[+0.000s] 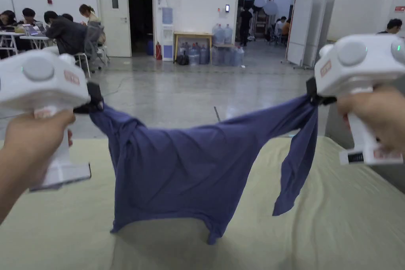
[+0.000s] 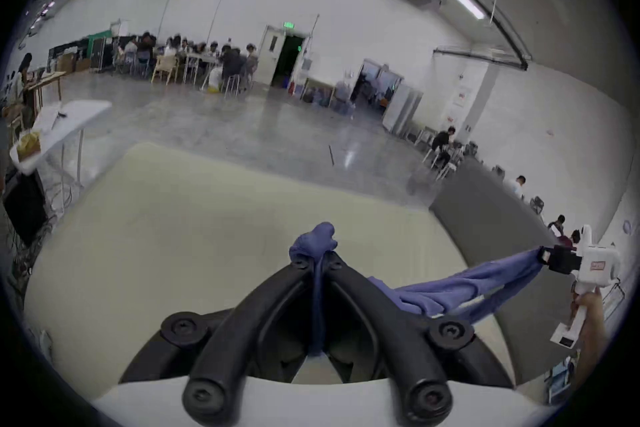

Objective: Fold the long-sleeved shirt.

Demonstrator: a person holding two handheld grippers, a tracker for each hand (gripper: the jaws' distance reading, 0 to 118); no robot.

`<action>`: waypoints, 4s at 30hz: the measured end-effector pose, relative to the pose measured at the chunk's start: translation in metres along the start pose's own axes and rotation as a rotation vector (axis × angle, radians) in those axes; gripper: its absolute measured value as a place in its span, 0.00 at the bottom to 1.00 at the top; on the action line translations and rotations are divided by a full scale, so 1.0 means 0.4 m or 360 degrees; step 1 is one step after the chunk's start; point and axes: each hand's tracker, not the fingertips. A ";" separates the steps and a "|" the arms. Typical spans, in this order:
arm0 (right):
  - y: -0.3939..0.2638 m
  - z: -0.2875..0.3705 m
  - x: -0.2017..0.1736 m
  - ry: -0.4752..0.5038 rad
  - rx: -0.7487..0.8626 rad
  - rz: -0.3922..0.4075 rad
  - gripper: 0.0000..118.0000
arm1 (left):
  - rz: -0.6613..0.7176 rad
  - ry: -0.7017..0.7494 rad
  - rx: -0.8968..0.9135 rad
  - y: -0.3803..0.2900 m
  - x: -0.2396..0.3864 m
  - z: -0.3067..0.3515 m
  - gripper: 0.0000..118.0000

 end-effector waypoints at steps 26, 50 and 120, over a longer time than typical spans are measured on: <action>-1.268 0.446 0.013 0.0258 -0.0768 -0.0219 0.03 | 0.0333 0.0056 -0.0740 -1.069 -0.384 0.493 0.00; -1.271 0.470 -0.049 0.0230 -0.0746 -0.0169 0.98 | 0.0530 0.0085 -0.0640 -1.126 -0.328 0.646 1.00; -0.799 -0.388 -0.486 0.0391 -0.0743 0.0501 0.03 | -0.0052 -0.0229 -0.0510 -1.178 0.096 0.622 0.03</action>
